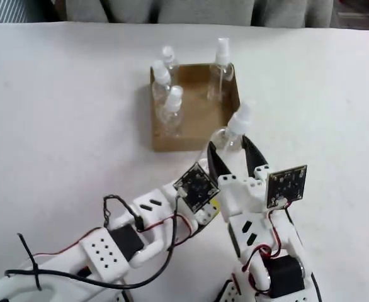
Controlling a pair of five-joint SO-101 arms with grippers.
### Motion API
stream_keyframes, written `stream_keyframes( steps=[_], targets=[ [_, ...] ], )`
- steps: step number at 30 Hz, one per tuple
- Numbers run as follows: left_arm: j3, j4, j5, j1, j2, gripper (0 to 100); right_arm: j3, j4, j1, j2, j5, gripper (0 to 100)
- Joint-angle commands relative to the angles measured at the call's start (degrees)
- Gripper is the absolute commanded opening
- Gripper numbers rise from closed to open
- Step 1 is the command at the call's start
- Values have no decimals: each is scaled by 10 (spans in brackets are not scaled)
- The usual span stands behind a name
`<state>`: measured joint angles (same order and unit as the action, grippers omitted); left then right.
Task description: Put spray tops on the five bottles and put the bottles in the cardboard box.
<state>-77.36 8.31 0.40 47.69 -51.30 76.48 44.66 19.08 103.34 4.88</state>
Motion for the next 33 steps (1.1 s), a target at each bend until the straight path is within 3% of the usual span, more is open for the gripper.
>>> stream_keyframes(
  steps=[1, 14, 17, 20, 27, 33],
  targets=[
    [7, -21, -4, -37, -17, 21, -32, 6, -5, -1, -1, 16],
    [-6, -3, -5, -18, -36, 21, -30, -7, -7, -1, -25, 17],
    [-18, 45, -9, -13, -87, 21, -11, -51, -10, -2, -44, 17],
    [-18, 147, -10, -21, -167, 21, 38, -147, -14, -2, -79, 17],
    [-18, 354, -10, -113, -360, 22, 80, -244, -14, -2, -117, 17],
    [-68, 378, -10, -249, -444, 23, 77, -276, -14, -37, -122, 16]
  ],
)
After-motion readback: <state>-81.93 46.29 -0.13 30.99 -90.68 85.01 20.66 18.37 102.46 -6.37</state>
